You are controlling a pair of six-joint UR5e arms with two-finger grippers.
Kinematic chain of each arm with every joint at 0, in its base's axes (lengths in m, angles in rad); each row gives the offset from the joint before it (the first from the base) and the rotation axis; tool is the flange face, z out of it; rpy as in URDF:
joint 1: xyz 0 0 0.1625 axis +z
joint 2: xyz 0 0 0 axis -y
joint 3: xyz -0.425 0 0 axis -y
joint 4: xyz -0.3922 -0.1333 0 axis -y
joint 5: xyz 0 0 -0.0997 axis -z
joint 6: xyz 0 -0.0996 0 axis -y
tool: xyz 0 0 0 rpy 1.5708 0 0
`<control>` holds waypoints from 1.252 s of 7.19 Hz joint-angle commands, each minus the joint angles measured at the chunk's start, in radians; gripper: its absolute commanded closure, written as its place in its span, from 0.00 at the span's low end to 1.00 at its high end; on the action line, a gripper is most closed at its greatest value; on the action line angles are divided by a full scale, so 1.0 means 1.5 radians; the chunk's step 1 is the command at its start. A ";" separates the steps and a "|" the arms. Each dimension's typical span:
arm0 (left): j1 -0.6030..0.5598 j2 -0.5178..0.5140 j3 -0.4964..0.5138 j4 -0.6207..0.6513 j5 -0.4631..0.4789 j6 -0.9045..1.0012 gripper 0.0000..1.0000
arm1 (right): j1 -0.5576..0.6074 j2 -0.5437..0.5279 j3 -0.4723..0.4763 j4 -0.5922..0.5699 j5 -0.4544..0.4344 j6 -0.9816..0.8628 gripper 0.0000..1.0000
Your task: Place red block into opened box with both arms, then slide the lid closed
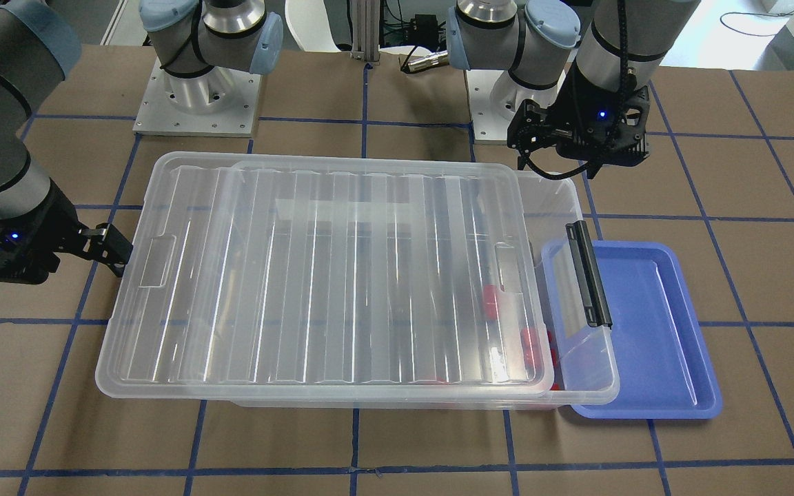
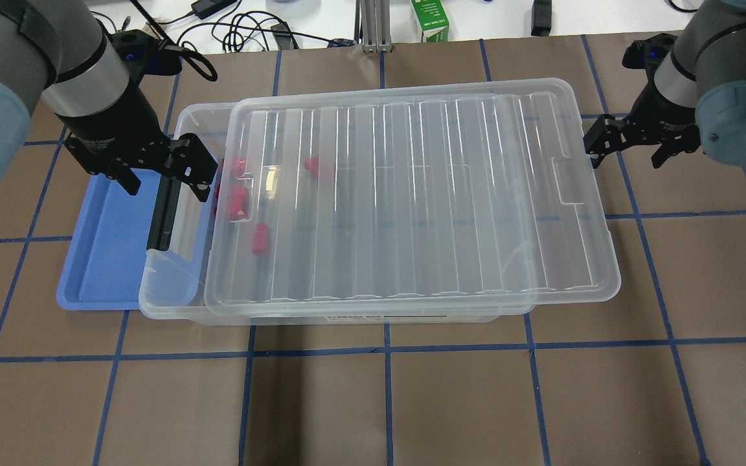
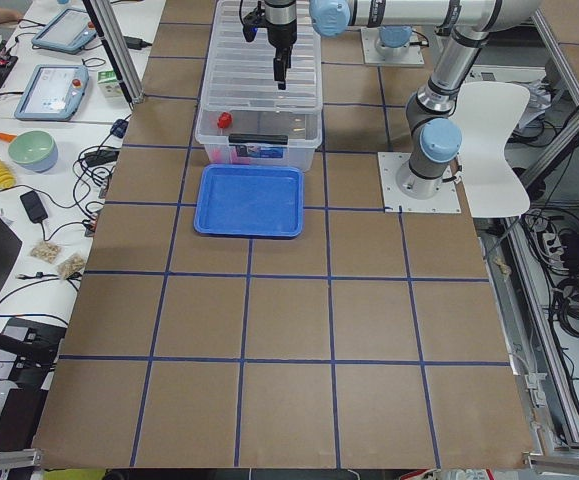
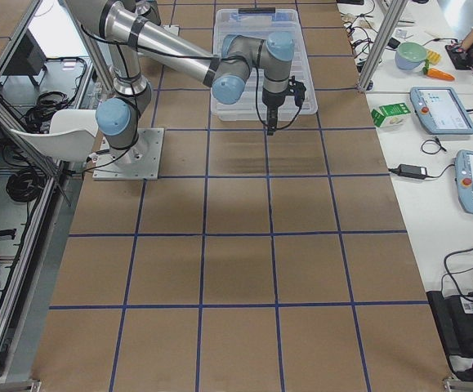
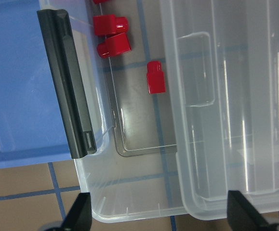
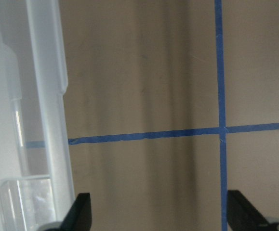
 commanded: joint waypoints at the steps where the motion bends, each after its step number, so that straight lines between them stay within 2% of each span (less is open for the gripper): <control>1: 0.000 0.000 0.000 0.000 0.000 0.000 0.00 | 0.044 0.001 -0.001 -0.007 0.001 0.045 0.00; 4: 0.001 0.000 -0.001 -0.001 -0.001 0.000 0.00 | 0.079 0.003 0.000 -0.021 0.001 0.067 0.00; 7: 0.001 -0.005 -0.001 0.004 -0.003 0.001 0.00 | 0.084 0.003 -0.001 -0.022 0.001 0.069 0.00; 8: 0.000 -0.003 -0.001 0.004 -0.002 0.000 0.00 | 0.081 0.002 -0.010 -0.022 0.000 0.062 0.00; 9: 0.001 -0.002 -0.001 0.003 -0.002 0.000 0.00 | 0.078 -0.004 -0.049 -0.003 0.001 0.057 0.00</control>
